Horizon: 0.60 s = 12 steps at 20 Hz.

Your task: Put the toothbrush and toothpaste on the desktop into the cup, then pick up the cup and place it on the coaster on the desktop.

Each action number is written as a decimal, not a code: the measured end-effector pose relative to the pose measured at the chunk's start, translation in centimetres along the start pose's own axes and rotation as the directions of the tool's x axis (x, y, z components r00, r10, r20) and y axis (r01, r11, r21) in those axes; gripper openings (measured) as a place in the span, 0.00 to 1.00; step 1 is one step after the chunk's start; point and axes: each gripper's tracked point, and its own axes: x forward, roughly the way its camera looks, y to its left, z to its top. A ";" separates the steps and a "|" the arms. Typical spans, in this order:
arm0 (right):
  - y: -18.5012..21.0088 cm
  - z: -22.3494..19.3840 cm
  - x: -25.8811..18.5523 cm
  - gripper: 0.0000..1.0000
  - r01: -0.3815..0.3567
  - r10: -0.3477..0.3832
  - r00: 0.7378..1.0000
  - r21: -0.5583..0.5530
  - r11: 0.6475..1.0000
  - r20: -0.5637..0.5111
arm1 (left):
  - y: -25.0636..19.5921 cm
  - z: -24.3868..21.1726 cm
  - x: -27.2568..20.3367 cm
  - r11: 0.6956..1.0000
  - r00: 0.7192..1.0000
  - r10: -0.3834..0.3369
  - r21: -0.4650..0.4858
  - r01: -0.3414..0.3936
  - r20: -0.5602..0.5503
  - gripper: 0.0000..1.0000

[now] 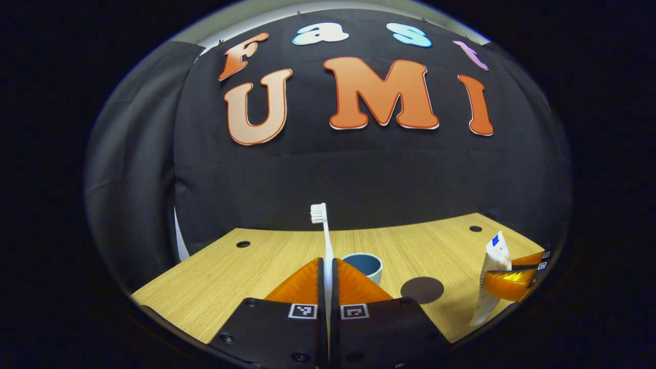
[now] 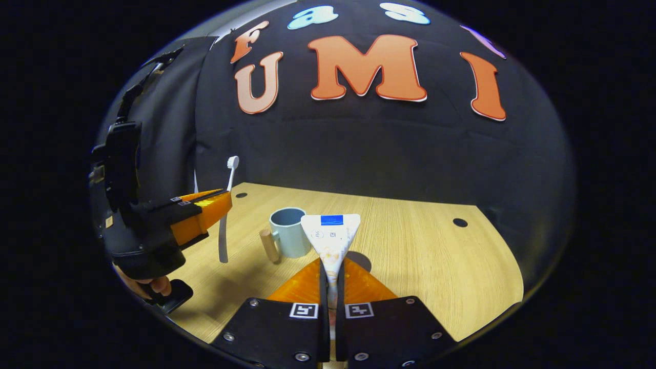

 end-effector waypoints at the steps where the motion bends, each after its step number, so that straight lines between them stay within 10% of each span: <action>1: -0.2 0.7 0.0 0.05 0.003 -0.003 1.000 0.000 1.000 0.019 | 0.1 0.7 0.5 1.000 1.000 0.001 -0.007 -0.001 0.022 0.02; 12: -3.3 5.0 0.4 0.05 0.076 -0.074 0.989 -0.007 0.997 0.129 | -2.4 6.8 6.3 0.997 0.984 -0.046 -0.052 0.056 0.173 0.02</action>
